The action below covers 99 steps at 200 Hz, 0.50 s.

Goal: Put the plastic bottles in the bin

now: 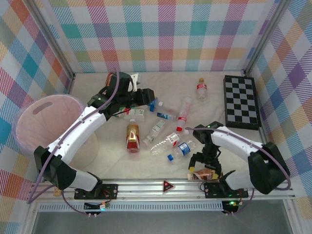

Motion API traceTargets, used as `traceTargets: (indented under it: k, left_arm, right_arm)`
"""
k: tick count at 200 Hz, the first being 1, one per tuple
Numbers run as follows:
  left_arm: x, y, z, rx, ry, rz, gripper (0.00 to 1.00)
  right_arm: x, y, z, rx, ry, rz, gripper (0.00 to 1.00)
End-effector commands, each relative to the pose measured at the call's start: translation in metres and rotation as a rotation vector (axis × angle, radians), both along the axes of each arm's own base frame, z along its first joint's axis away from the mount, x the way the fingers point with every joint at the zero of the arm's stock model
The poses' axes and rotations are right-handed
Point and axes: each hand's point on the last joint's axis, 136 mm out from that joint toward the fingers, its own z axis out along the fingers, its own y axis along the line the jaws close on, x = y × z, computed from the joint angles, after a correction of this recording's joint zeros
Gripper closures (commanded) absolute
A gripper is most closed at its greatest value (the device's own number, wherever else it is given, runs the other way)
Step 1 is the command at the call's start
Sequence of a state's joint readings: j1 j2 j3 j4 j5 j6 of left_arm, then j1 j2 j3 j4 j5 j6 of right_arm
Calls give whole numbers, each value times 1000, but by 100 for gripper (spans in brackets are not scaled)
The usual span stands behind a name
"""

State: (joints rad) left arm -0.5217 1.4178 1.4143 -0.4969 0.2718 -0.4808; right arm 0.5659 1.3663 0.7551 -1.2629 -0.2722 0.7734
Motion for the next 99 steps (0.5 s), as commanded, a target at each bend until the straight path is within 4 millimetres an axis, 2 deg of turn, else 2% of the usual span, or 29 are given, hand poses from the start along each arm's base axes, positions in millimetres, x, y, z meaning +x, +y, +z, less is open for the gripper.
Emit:
traceTargets:
  k: [1,27,45,80,99]
  left_arm:
    - [-5,7,8,-11,-22,-6,49]
    - [-3,9,9,-16,-25,-3,49]
    - [-1,10,10,-20,-25,1,49]
    - [1,11,13,-28,-30,1,49]
    - [2,13,14,-28,-34,8,49]
  right_arm:
    - [9,-5,-10,-37,-20,14,9]
    - [20,-14,-20,-89,-43,20,9]
    - [36,-16,-23,-94,-95,15,9]
    - [79,-7,-15,-54,-247,24,10]
    - [85,-3,-18,-33,-259,23,11]
